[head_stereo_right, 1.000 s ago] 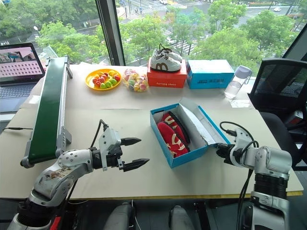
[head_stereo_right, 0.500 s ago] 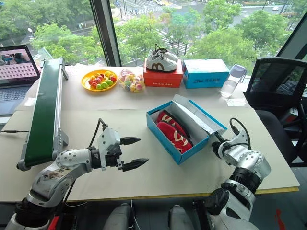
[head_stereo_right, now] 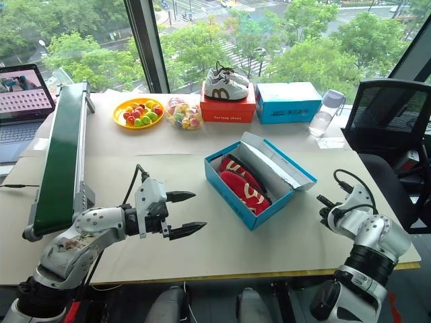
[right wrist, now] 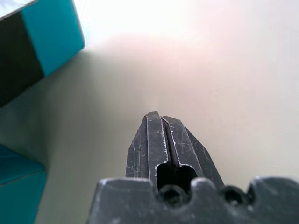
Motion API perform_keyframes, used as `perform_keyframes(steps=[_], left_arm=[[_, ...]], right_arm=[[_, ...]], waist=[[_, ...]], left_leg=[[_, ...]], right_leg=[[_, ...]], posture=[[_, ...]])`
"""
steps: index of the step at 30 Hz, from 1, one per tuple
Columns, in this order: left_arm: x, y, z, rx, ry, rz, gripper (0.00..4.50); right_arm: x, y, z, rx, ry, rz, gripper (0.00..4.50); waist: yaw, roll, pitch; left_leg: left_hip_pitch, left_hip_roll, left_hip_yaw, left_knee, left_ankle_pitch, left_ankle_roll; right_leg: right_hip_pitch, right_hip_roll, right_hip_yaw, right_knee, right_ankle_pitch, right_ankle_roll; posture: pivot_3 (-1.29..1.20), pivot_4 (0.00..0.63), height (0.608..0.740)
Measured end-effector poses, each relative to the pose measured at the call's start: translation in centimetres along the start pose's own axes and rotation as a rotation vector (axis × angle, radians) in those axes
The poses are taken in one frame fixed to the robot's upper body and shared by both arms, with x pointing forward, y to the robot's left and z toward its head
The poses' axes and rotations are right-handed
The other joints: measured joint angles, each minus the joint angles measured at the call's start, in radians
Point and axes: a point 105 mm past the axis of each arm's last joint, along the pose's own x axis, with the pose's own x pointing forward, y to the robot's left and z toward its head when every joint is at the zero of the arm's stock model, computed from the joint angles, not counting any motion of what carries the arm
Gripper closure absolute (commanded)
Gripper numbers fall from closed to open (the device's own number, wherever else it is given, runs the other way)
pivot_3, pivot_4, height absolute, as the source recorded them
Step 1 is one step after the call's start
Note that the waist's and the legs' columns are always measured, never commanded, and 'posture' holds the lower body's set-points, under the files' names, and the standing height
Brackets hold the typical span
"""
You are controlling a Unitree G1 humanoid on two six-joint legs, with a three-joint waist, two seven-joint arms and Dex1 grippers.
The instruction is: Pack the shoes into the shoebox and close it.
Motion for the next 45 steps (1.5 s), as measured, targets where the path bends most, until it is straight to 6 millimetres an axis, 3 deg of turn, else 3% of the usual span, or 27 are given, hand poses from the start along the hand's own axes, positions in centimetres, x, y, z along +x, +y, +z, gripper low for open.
perform_keyframes(steps=[9,14,19,23,29,31,35,38,41,45], left_arm=[[0.3,0.2,0.4,0.015,-0.009,0.002,0.00],[0.4,0.3,0.6,0.024,-0.012,0.001,0.00],[0.4,0.7,0.3,0.022,0.003,0.014,0.00],[0.8,0.6,0.7,0.032,-0.009,0.001,0.00],[0.8,0.7,0.7,0.033,-0.007,-0.010,0.00],[0.7,0.7,0.6,0.033,-0.001,-0.012,0.00],[0.7,0.8,0.8,0.038,-0.001,-0.016,0.00],[0.8,0.9,0.8,0.040,-0.002,-0.015,0.00],[0.8,1.0,0.9,0.043,-0.003,-0.014,0.00],[0.9,1.0,1.1,0.048,-0.008,-0.014,0.00]], right_arm=[[3.3,4.4,1.6,0.515,-0.035,0.160,4.42],[4.5,4.9,0.5,0.581,0.019,0.185,4.42],[5.2,5.2,1.2,0.604,-0.019,0.232,4.42],[5.4,7.1,2.5,0.643,-0.105,0.362,4.42],[3.4,11.2,4.9,0.736,-0.193,0.704,4.42],[2.7,12.1,5.3,0.707,-0.210,0.776,4.42],[-1.5,15.0,5.9,0.490,-0.250,1.056,4.42],[-4.4,16.6,5.2,0.299,-0.238,1.197,4.42],[-6.4,17.7,1.7,-0.044,-0.152,1.246,4.42],[-6.9,18.8,-1.6,-0.371,-0.071,1.217,4.42]], waist=[[-0.006,0.000,0.000],[-0.006,0.001,0.000],[-0.010,0.001,0.000],[-0.016,0.001,0.001],[-0.012,0.002,0.001],[-0.011,0.002,0.001],[-0.009,0.004,0.002],[-0.008,0.004,0.002],[-0.006,0.004,0.002],[-0.007,0.004,0.002]], left_leg=[[-0.001,-0.001,0.000,-0.001,0.000,0.000],[-0.001,-0.001,0.000,-0.001,0.000,0.000],[-0.001,-0.001,0.000,-0.001,0.000,0.000],[-0.001,-0.001,-0.001,-0.001,0.000,0.000],[-0.001,-0.001,-0.001,-0.001,0.000,0.000],[-0.001,-0.001,-0.001,-0.001,0.000,0.000],[-0.001,-0.001,-0.001,-0.002,0.000,0.000],[-0.001,-0.001,-0.001,-0.001,0.000,0.000],[-0.001,-0.001,-0.001,-0.001,0.000,0.000],[-0.001,-0.001,-0.001,-0.001,0.000,0.000]], right_leg=[[0.000,0.000,0.000,-0.001,0.000,0.001],[0.001,-0.001,0.000,-0.001,0.000,0.001],[0.001,0.000,0.000,-0.001,0.000,0.001],[0.000,0.000,0.001,-0.001,0.000,0.001],[0.001,0.000,0.001,-0.001,0.001,0.002],[0.000,0.000,0.001,-0.001,0.001,0.002],[0.000,0.000,0.001,0.000,0.000,0.001],[0.000,0.000,0.000,0.000,0.000,0.001],[0.000,0.000,0.000,0.000,0.000,0.001],[-0.001,0.000,0.000,0.000,0.000,0.001]], posture=[[0.00,0.150,0.736],[0.00,0.150,0.736],[0.00,0.150,0.736],[0.00,0.150,0.736],[0.00,0.150,0.736],[0.00,0.150,0.736],[0.00,0.150,0.736],[0.00,0.150,0.736],[0.00,0.150,0.736],[0.00,0.150,0.736]])
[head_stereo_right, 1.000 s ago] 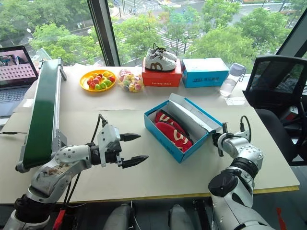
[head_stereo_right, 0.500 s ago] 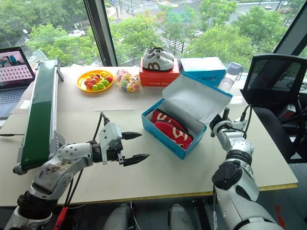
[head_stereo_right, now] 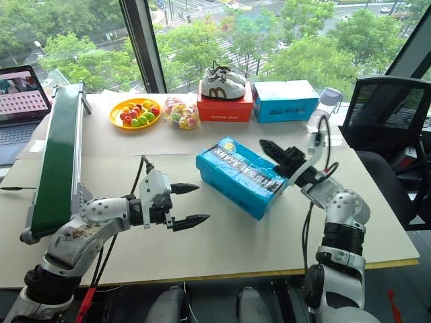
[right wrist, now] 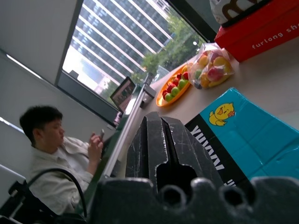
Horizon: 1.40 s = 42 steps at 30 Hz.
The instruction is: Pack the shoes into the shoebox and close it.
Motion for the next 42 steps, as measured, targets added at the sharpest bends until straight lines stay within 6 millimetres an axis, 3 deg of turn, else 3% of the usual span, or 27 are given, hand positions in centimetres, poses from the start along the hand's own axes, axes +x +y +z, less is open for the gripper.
perform_keyframes(steps=[7,11,16,22,25,27,29,32,34,37,39,42], left_arm=[[0.0,0.1,0.0,-0.003,-0.002,0.013,0.00],[0.1,0.2,0.0,-0.004,-0.003,0.022,0.00],[0.1,0.4,-0.1,-0.012,-0.009,0.047,0.00],[-0.5,1.2,-0.5,-0.095,-0.049,0.151,0.00],[-1.5,2.9,-0.5,-0.170,-0.112,0.310,0.00],[-2.1,4.2,-0.2,-0.219,-0.173,0.439,0.00],[-3.0,5.7,-0.5,-0.265,-0.211,0.607,0.00],[-4.6,7.4,-2.7,-0.300,-0.153,0.859,0.00],[-5.5,8.0,-3.9,-0.330,-0.135,0.996,0.00],[-6.3,8.0,-6.0,-0.394,-0.111,1.121,0.00],[-7.0,8.0,-7.1,-0.421,-0.089,1.178,0.00],[-7.3,8.1,-7.2,-0.404,-0.085,1.202,0.00]], right_arm=[[3.8,0.6,-3.8,-0.299,0.252,-0.058,4.42],[4.7,-0.9,-6.3,-0.386,0.373,-0.127,4.42],[5.7,-1.5,-7.0,-0.563,0.450,-0.140,4.42],[5.3,-1.3,-6.2,-0.530,0.418,-0.148,4.42],[4.4,-0.4,-4.2,-0.326,0.288,-0.144,4.42],[3.7,0.7,-0.8,-0.208,0.108,-0.114,4.42],[2.3,1.5,3.9,-0.170,-0.085,-0.115,4.42],[-1.1,-0.2,8.6,-0.226,-0.275,-0.282,4.42],[-3.2,-3.0,9.1,-0.334,-0.267,-0.491,4.42],[-6.8,-8.1,7.5,-0.588,-0.102,-0.821,4.42],[-8.0,-10.1,5.6,-0.683,-0.023,-0.902,4.42],[-8.6,-11.8,4.0,-0.744,0.037,-0.951,4.42]], waist=[[0.000,0.000,0.000],[0.009,0.000,0.000],[0.011,-0.003,-0.004],[0.017,-0.004,-0.006],[0.026,-0.004,-0.005],[0.029,-0.004,-0.005],[0.033,-0.004,-0.005],[0.038,-0.005,-0.005],[0.038,-0.005,-0.005],[0.036,-0.005,-0.005],[0.029,-0.005,-0.005],[0.017,-0.004,-0.005]], left_leg=[[0.000,0.000,0.000,0.000,0.000,0.000],[0.000,0.000,0.000,0.000,0.000,0.000],[0.004,0.001,0.000,0.001,0.000,0.000],[0.004,0.001,0.001,0.001,0.000,-0.001],[0.000,0.001,0.001,0.000,0.000,0.000],[-0.001,0.001,0.001,0.000,0.000,0.000],[-0.001,0.001,0.000,0.001,0.000,0.000],[0.000,0.001,0.000,0.001,0.000,0.000],[0.000,0.000,0.000,0.001,0.000,0.000],[0.000,-0.001,0.001,0.001,0.000,0.000],[0.000,-0.001,0.001,0.000,0.000,0.000],[0.001,-0.001,0.001,0.000,0.000,0.000]], right_leg=[[0.000,0.000,0.000,0.000,0.000,0.000],[0.000,0.000,0.000,0.000,0.000,0.000],[0.003,0.000,-0.001,0.000,0.000,0.000],[0.002,0.000,-0.001,0.001,-0.002,-0.004],[0.000,0.000,-0.001,0.001,0.000,-0.001],[0.000,0.000,-0.001,0.001,0.000,-0.001],[0.001,0.000,-0.001,0.000,0.001,0.000],[0.001,0.000,-0.001,-0.001,0.001,0.000],[0.001,0.000,-0.001,-0.001,0.001,0.000],[0.001,-0.001,0.000,-0.001,0.001,0.000],[0.000,-0.001,0.001,-0.001,0.001,0.000],[0.000,0.000,0.002,0.000,0.001,0.000]], posture=[[0.00,0.150,0.736],[0.00,0.150,0.736],[0.00,0.150,0.736],[0.00,0.150,0.736],[0.00,0.150,0.736],[0.00,0.150,0.736],[0.00,0.150,0.736],[0.00,0.150,0.736],[0.00,0.150,0.736],[0.00,0.150,0.736],[0.00,0.150,0.736],[0.00,0.150,0.736]])
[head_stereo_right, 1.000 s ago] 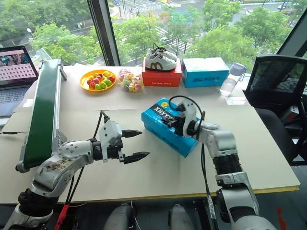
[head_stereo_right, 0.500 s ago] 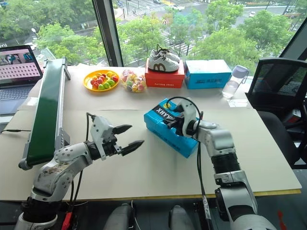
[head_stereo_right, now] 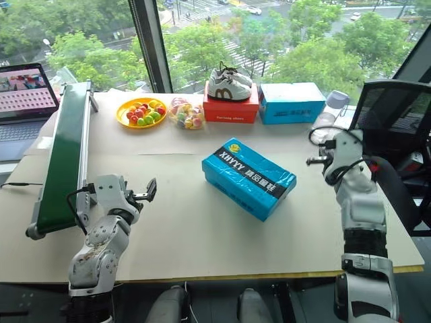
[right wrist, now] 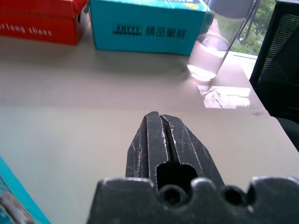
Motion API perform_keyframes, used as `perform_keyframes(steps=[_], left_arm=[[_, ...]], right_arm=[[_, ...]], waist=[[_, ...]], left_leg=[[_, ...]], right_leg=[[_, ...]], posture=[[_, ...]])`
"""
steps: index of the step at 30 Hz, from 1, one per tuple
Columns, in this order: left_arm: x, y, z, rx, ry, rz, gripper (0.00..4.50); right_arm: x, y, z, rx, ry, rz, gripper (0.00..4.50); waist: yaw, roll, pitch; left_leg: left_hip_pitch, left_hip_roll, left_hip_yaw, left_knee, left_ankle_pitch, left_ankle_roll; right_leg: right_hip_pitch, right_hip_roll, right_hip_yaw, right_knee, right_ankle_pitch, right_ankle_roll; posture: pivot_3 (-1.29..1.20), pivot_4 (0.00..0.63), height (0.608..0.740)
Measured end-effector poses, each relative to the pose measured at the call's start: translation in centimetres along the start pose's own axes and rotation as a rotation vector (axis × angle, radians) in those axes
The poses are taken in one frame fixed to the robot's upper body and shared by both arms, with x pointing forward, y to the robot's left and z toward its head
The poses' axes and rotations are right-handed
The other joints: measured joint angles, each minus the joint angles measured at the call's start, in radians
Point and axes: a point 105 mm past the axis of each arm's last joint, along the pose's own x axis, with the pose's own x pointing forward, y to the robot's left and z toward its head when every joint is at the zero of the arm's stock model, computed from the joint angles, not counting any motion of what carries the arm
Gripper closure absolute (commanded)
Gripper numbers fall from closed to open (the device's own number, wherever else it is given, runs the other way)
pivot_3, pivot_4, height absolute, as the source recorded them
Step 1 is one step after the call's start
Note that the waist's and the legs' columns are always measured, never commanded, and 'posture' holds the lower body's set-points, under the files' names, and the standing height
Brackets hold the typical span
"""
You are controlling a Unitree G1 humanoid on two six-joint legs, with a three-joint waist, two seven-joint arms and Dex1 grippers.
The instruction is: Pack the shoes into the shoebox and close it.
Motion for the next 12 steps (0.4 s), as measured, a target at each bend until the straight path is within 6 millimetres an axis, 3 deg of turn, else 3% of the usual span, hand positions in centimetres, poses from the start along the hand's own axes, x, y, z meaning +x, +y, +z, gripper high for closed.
perform_keyframes(steps=[4,12], left_arm=[[-0.4,0.7,-0.6,0.023,0.010,0.017,0.00],[-0.6,0.8,-0.5,0.039,0.006,0.011,0.00]], right_arm=[[0.2,-1.0,-1.1,-0.025,-0.009,-0.056,4.42],[0.5,-1.0,-2.3,-0.019,-0.009,-0.062,4.42]], waist=[[0.001,0.000,0.000],[0.006,0.000,0.000]], left_leg=[[0.000,0.000,0.000,0.000,0.000,0.000],[0.000,0.000,0.000,0.000,0.000,0.000]], right_leg=[[0.001,0.000,0.000,-0.001,0.000,0.001],[0.001,0.000,0.000,-0.001,0.000,0.001]], posture=[[0.00,0.150,0.736],[0.00,0.150,0.736]])
